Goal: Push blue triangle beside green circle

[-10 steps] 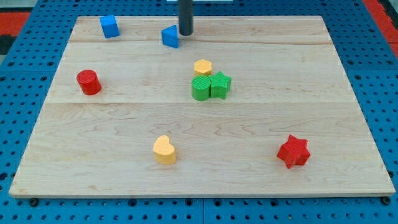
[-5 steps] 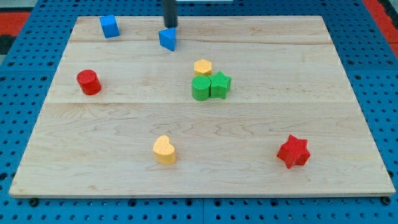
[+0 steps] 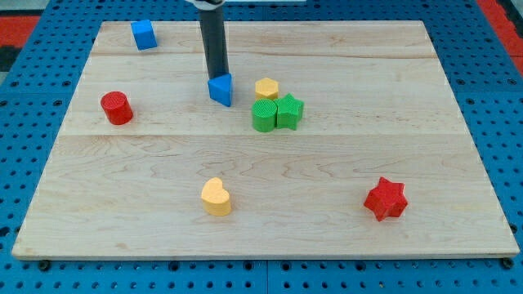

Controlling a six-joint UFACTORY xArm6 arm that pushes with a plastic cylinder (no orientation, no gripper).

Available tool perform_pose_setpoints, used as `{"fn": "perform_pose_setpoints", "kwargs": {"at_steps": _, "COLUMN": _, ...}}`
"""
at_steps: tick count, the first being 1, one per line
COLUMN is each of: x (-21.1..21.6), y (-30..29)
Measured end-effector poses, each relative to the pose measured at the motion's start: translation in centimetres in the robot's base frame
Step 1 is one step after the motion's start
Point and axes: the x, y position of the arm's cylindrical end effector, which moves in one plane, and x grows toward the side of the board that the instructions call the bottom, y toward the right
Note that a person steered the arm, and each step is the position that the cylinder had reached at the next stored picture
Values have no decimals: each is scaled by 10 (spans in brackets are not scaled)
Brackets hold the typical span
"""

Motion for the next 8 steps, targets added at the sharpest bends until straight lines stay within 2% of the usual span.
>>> {"fn": "perform_pose_setpoints", "kwargs": {"at_steps": 1, "x": 32, "y": -6}}
{"fn": "perform_pose_setpoints", "kwargs": {"at_steps": 2, "x": 38, "y": -47}}
{"fn": "perform_pose_setpoints", "kwargs": {"at_steps": 3, "x": 86, "y": -97}}
{"fn": "perform_pose_setpoints", "kwargs": {"at_steps": 4, "x": 103, "y": -77}}
{"fn": "perform_pose_setpoints", "kwargs": {"at_steps": 5, "x": 73, "y": -67}}
{"fn": "perform_pose_setpoints", "kwargs": {"at_steps": 6, "x": 71, "y": -25}}
{"fn": "perform_pose_setpoints", "kwargs": {"at_steps": 7, "x": 85, "y": -24}}
{"fn": "perform_pose_setpoints", "kwargs": {"at_steps": 8, "x": 76, "y": -4}}
